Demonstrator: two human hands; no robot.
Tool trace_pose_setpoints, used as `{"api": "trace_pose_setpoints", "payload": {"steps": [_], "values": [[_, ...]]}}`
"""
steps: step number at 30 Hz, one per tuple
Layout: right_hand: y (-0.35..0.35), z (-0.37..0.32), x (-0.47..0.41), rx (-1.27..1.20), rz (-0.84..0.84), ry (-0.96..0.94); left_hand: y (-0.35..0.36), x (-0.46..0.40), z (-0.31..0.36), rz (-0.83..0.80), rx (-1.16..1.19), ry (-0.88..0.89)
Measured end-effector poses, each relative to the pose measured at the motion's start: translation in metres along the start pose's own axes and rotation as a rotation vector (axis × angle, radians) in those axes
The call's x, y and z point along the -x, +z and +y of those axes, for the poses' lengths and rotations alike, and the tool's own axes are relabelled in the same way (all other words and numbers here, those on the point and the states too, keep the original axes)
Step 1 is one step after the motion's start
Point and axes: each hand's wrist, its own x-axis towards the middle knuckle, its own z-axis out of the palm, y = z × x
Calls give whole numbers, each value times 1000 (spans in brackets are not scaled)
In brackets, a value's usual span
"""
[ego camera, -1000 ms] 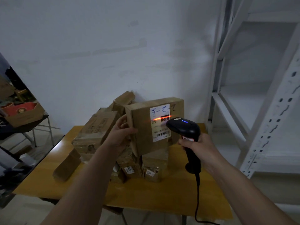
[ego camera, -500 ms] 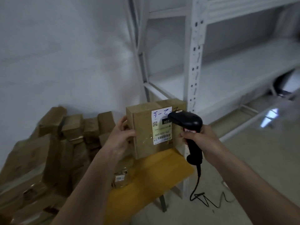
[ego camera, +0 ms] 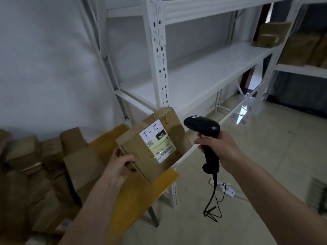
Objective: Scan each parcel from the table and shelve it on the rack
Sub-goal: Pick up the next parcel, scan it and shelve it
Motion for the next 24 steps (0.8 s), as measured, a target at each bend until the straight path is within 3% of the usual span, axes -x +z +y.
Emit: {"api": "trace_pose_setpoints", "payload": {"steps": [11,24], "values": [[-97,-12,-47,-4,-61,-22,124,-8,-36,15,-108,26],[-303,-14,-121,-137,190,4,345,-88,-103,-119,-119,-29]]}}
